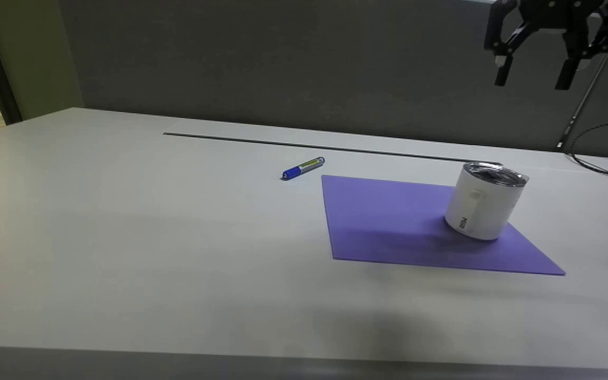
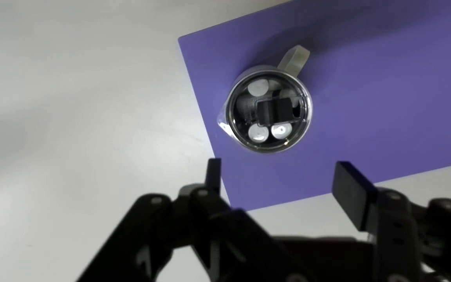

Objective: Close the flask

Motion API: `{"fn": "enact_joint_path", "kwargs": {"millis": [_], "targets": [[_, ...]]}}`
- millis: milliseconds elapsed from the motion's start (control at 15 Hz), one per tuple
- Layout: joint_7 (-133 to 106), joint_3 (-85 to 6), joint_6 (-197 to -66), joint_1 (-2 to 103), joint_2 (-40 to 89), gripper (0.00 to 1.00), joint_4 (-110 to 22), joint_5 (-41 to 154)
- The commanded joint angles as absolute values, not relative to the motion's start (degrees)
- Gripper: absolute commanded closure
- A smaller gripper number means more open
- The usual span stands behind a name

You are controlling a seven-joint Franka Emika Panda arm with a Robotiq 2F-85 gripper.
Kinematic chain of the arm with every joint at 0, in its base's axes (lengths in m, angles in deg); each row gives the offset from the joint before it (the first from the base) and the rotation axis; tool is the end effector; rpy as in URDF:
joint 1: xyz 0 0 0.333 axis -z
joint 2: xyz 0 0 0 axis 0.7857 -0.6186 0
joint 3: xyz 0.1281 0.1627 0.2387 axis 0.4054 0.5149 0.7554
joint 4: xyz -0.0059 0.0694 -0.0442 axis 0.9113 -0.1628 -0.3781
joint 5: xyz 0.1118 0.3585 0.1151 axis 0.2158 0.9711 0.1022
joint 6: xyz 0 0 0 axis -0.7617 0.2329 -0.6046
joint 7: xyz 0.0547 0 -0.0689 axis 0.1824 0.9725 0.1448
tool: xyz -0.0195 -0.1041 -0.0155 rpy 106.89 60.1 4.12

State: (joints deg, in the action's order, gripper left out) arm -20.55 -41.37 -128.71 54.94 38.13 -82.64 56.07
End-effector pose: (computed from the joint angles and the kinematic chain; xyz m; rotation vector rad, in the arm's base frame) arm 0.5094 -0.0847 0.3284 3.0479 -0.4956 -0.0515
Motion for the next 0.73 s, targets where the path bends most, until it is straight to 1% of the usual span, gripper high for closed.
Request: {"fn": "enact_joint_path", "kwargs": {"millis": [0,667], "targets": [[-22.00,-40.85,-128.25,55.21,39.43,0.00,-82.11,55.17],[-20.52,-40.61,-128.71,55.36,39.19,0.00,-82.51,56.02]]}}
